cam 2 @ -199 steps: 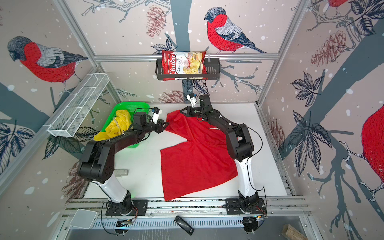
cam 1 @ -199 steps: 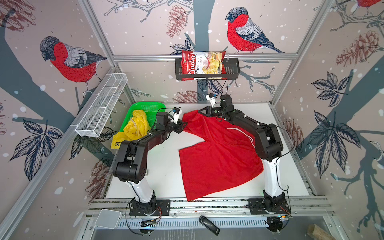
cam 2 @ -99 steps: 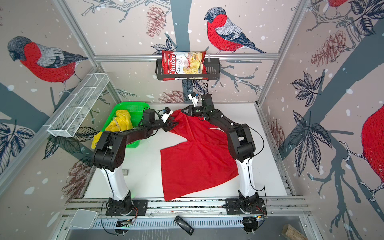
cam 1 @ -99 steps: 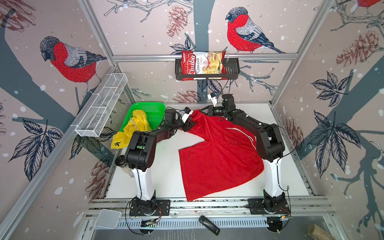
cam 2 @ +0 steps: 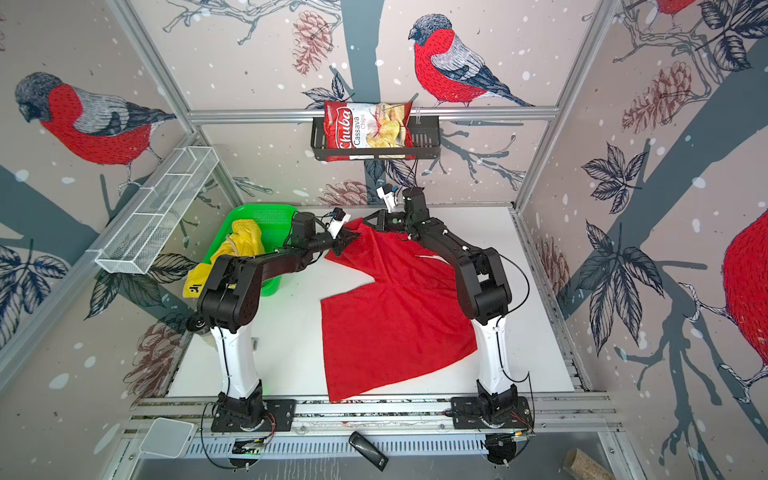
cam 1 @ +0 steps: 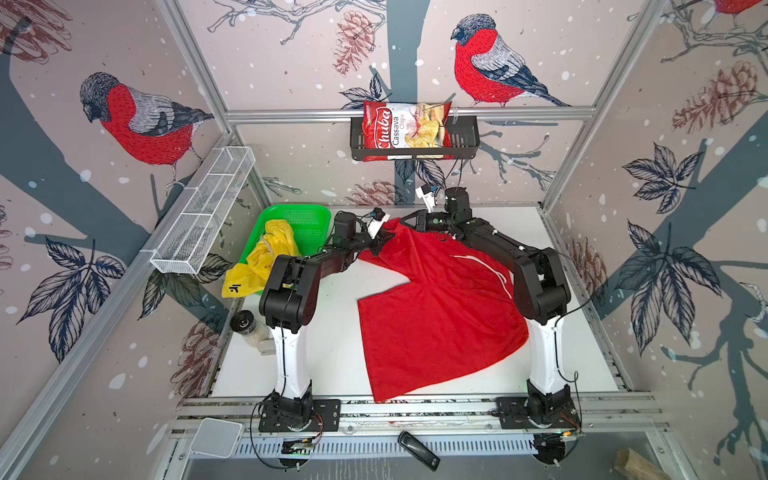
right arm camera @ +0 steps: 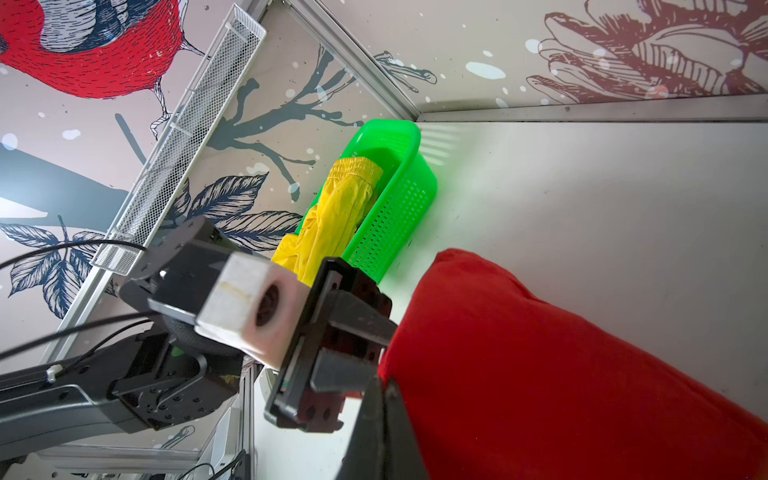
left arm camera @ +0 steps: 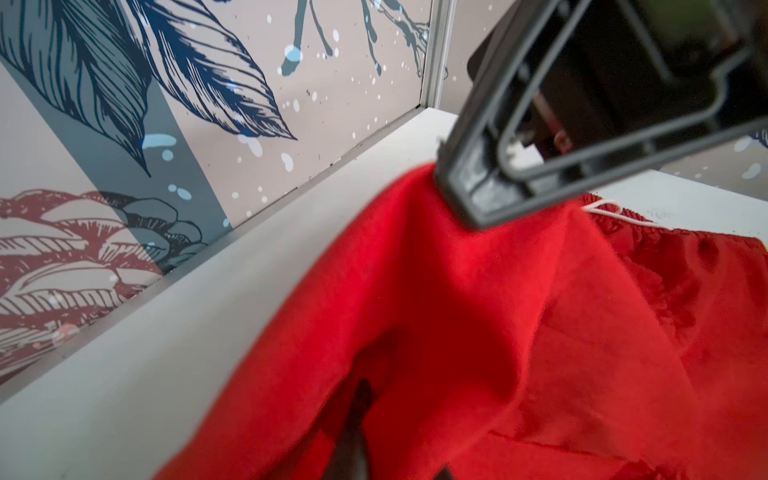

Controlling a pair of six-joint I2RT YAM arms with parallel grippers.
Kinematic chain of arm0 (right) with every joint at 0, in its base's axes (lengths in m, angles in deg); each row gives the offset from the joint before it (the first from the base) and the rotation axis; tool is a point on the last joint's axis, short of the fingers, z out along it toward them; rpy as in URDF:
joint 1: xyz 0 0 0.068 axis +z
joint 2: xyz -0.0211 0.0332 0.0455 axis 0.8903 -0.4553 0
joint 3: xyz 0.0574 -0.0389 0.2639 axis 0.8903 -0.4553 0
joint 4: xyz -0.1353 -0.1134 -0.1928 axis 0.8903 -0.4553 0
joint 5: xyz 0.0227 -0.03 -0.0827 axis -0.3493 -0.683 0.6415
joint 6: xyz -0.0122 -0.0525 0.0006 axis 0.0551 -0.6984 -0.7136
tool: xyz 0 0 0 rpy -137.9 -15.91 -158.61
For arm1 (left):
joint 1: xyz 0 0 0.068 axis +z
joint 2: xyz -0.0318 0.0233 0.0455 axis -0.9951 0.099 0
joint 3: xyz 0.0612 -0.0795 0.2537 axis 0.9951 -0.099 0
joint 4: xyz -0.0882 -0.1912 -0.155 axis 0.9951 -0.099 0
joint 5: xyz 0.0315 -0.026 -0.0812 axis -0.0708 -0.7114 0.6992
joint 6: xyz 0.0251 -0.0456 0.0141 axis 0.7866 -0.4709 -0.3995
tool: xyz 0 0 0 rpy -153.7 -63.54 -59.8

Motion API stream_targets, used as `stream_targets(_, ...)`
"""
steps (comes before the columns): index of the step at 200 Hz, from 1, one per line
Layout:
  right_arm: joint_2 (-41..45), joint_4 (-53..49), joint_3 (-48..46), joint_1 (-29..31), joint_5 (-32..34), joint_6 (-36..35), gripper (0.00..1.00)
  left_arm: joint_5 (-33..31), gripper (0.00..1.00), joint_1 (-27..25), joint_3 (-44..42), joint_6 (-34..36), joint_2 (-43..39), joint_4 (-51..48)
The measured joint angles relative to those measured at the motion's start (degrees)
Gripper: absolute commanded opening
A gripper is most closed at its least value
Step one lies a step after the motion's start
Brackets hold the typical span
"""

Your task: Fold and stack the shorts

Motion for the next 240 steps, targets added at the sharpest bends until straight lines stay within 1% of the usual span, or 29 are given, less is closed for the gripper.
stream_targets(7, 0.0, -0.3, 0.0, -0.3, 0.7, -0.3, 0.37, -0.1, 0.00, 0.0, 0.0, 0.3, -0.9, -1.7)
stream_targets(14, 0.0, -0.5, -0.1, -0.7, 1.7, -0.6, 0.43, -0.3, 0.00, 0.0, -0.1, 0.4, -1.9, -3.4)
stream_targets(20, 0.0, -0.5, -0.3, -1.1, 2.6, -1.0, 0.47, -0.5, 0.00, 0.0, -0.1, 0.7, -3.0, -5.0)
stream_targets(29, 0.3, -0.5, -1.1, -2.0, 3.7, -1.8, 0.49, -1.6, 0.00, 0.0, 0.0, 1.5, -4.5, -7.6)
stream_targets(39, 0.7, -0.5, -2.6, -3.1, 5.2, -1.8, 0.49, -2.7, 0.00, 0.0, 0.6, 1.9, -5.8, -11.4)
stream_targets(58, 1.8, -0.7, -6.1, -5.4, 8.0, -1.9, 0.49, -5.7, 0.00, 0.2, 4.1, 3.0, -6.7, -21.4)
stream_targets(100, 2.6, -3.0, -12.8, -9.1, 16.9, -3.6, 0.49, -13.0, 0.00, 1.6, 13.4, 3.3, -5.6, -45.3)
stream_targets(115, 2.6, -4.8, -15.1, -9.8, 20.3, -4.7, 0.49, -15.5, 0.00, 2.5, 16.0, 2.4, -4.2, -53.3)
stream_targets(141, 2.4, -7.8, -17.2, -10.4, 26.4, -6.0, 0.49, -19.3, 0.00, 4.5, 18.8, -0.2, -2.6, -63.9)
stream_targets(162, 1.4, -9.7, -17.5, -10.9, 31.7, -6.8, 0.49, -22.6, 0.00, 4.9, 20.6, -1.7, -2.1, -69.8)
stream_targets(177, 1.0, -10.1, -18.2, -11.5, 33.5, -7.8, 0.50, -24.4, 0.00, 5.0, 21.2, -2.3, -2.0, -73.2)
stream_targets(195, 1.0, -8.2, -19.2, -12.2, 35.5, -7.8, 0.50, -26.0, 0.00, 5.1, 22.0, -2.8, -2.1, -76.5)
stream_targets(230, 1.1, -6.3, -20.0, -12.8, 39.2, -9.2, 0.51, -24.2, 0.00, 5.1, 22.6, -2.7, -4.5, -79.6)
stream_targets(240, 1.1, -6.1, -20.1, -13.0, 40.3, -9.3, 0.51, -24.3, 0.07, 5.0, 21.6, -2.6, -4.9, -79.5)
